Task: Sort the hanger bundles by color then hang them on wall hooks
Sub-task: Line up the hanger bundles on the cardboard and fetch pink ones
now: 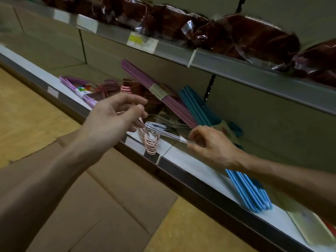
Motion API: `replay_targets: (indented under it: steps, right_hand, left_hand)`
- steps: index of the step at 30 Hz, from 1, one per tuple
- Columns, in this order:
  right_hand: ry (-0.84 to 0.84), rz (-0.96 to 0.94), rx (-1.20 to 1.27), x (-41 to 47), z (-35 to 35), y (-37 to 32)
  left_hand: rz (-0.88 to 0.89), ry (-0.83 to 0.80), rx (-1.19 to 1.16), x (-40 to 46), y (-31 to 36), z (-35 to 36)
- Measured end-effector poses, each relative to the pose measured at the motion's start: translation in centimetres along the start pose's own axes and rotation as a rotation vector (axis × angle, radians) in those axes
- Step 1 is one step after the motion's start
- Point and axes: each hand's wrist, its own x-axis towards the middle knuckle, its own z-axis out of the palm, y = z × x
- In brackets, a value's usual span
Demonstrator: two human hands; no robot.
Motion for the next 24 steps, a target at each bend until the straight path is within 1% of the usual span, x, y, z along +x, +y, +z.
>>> replay_targets:
  steps: [4, 6, 9, 11, 12, 14, 17, 20, 22, 24]
  right_hand:
    - [0.011, 0.3, -0.007, -2.0, -0.9, 4.3]
    - [-0.02, 0.455, 0.016, -3.0, -1.1, 5.8]
    - [-0.096, 0.636, 0.173, -4.2, -0.6, 7.6]
    - [-0.049, 0.71, 0.306, -4.3, 0.4, 8.8]
    - [-0.039, 0.734, 0.363, -4.3, 1.0, 9.2]
    - [-0.094, 0.791, 0.417, -4.2, 1.9, 9.7]
    - [-0.119, 0.837, 0.43, -4.0, 2.4, 9.8]
    - [-0.077, 0.856, 0.398, -3.9, 2.6, 9.6]
    - [-0.016, 0.846, 0.372, -4.1, 2.8, 9.2]
    - [0.006, 0.838, 0.357, -4.6, 2.9, 8.8]
  left_hand:
    - [0.006, -0.041, -0.054, 1.6, 0.0, 3.3]
    - [0.014, -0.069, -0.087, 2.2, 0.1, 5.1]
    - [0.004, -0.11, -0.119, 2.7, 0.3, 7.6]
    - [-0.006, -0.142, -0.123, 2.8, 0.3, 9.0]
    - [-0.008, -0.159, -0.122, 2.9, 0.2, 9.5]
    - [-0.017, -0.191, -0.125, 3.1, 0.1, 10.5]
    - [-0.034, -0.21, -0.132, 3.3, -0.2, 11.4]
    - [-0.035, -0.218, -0.118, 3.4, -0.3, 11.9]
    - [-0.037, -0.219, -0.121, 3.4, -0.4, 12.2]
    - [-0.039, -0.223, -0.129, 3.4, -0.4, 12.4]
